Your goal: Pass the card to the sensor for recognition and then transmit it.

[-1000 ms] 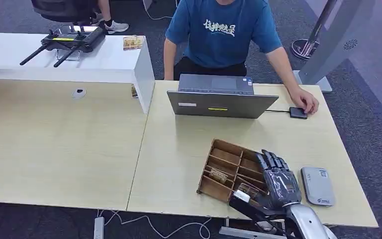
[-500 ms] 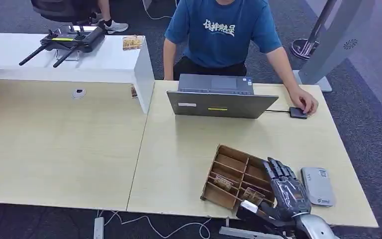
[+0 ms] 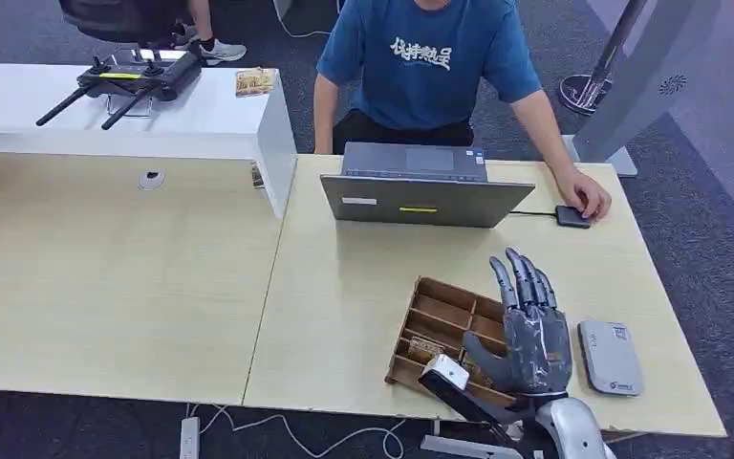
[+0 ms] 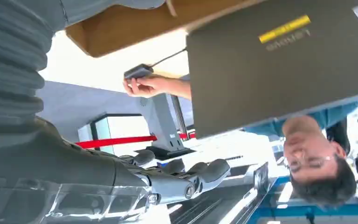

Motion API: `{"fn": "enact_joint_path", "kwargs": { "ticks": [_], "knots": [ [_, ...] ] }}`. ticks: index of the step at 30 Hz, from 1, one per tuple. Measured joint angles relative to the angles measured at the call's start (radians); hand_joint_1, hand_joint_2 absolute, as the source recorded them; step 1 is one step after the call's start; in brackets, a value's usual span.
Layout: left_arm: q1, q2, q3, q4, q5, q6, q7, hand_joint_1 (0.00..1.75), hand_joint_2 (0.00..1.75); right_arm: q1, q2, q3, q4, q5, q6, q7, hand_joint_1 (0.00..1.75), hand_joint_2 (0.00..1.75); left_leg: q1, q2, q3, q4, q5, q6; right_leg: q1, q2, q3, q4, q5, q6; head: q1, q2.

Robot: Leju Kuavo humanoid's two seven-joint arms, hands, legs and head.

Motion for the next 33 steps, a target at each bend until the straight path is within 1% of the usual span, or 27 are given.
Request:
{"fn": "enact_joint_path", "kwargs": {
  "ticks": [4,10,13,15,17,20,22,24,27,29,31,33],
  "knots": [
    [-0.001,0.000,0.000,0.000,-0.021,0.042,-0.014,0.00,0.00,-0.010,0.028,0.000,0.000,-0.005,-0.002,-0.017,0.00,1.75,0.000,0.000,0.000,0.000,0.000,0.000,0.000,0.000,0.000,0.000,0.000,0.000,0.000,0.000],
    [-0.002,0.000,-0.010,0.000,-0.037,0.066,-0.017,0.00,0.00,-0.020,0.060,0.000,0.006,-0.013,-0.006,-0.030,0.00,1.75,0.000,0.000,0.000,0.000,0.000,0.000,0.000,0.000,0.000,0.000,0.000,0.000,0.000,0.000],
    [-0.004,0.000,-0.017,0.000,-0.050,0.085,-0.026,0.00,0.00,-0.033,0.078,0.000,0.013,-0.019,-0.032,-0.051,0.00,1.75,0.000,0.000,0.000,0.000,0.000,0.000,0.000,0.000,0.000,0.000,0.000,0.000,0.000,0.000],
    [-0.004,0.000,-0.020,0.000,-0.055,0.101,-0.042,0.00,0.00,-0.040,0.088,0.001,0.011,-0.060,-0.056,-0.078,0.00,1.75,0.000,0.000,0.000,0.000,0.000,0.000,0.000,0.000,0.000,0.000,0.000,0.000,0.000,0.000],
    [-0.004,0.000,-0.029,0.000,-0.055,0.117,-0.057,0.00,0.00,-0.042,0.088,0.001,-0.002,-0.131,-0.051,-0.101,0.00,1.75,0.000,0.000,0.000,0.000,0.000,0.000,0.000,0.000,0.000,0.000,0.000,0.000,0.000,0.000],
    [-0.004,0.000,-0.034,0.000,-0.055,0.125,-0.066,0.00,0.00,-0.044,0.087,-0.003,-0.025,-0.166,-0.038,-0.118,0.00,1.75,0.000,0.000,0.000,0.000,0.000,0.000,0.000,0.000,0.000,0.000,0.000,0.000,0.000,0.000],
    [-0.005,0.001,-0.036,0.000,-0.060,0.128,-0.066,0.00,0.00,-0.044,0.080,-0.010,-0.035,-0.169,-0.037,-0.123,0.00,1.75,0.000,0.000,0.000,0.000,0.000,0.000,0.000,0.000,0.000,0.000,0.000,0.000,0.000,0.000],
    [-0.005,0.002,-0.042,0.000,-0.068,0.129,-0.061,0.00,0.00,-0.041,0.060,-0.028,-0.058,-0.183,-0.039,-0.132,0.00,1.75,-0.001,0.000,0.000,0.000,0.000,0.000,-0.001,-0.001,0.000,-0.001,0.000,0.000,0.000,0.000],
    [-0.006,0.003,-0.047,0.000,-0.066,0.126,-0.060,0.00,0.00,-0.028,0.021,-0.085,-0.117,-0.260,-0.036,-0.180,0.00,1.75,-0.001,-0.001,-0.001,0.000,0.000,0.001,-0.001,-0.001,0.000,-0.001,0.000,0.000,0.000,0.000],
    [-0.005,0.003,-0.048,0.000,-0.064,0.121,-0.053,0.00,0.00,-0.017,0.000,-0.135,-0.162,-0.329,-0.002,-0.210,0.00,1.75,-0.001,0.000,0.000,0.001,-0.001,0.001,-0.001,-0.001,0.000,-0.001,0.000,0.000,0.000,0.000],
    [-0.006,0.003,-0.048,0.000,-0.063,0.111,-0.042,0.00,0.00,-0.001,-0.015,-0.183,-0.198,-0.384,0.056,-0.229,0.00,1.75,-0.001,0.000,0.000,0.001,-0.001,0.002,-0.001,-0.001,0.000,-0.001,0.000,0.000,0.000,0.000],
    [-0.005,0.005,-0.048,0.000,-0.059,0.098,-0.031,0.00,0.00,0.024,-0.029,-0.220,-0.221,-0.396,0.093,-0.237,0.00,1.75,-0.001,-0.001,-0.001,0.001,-0.001,0.002,-0.001,-0.002,0.000,-0.001,0.000,0.000,0.000,0.000]
  ]
}}
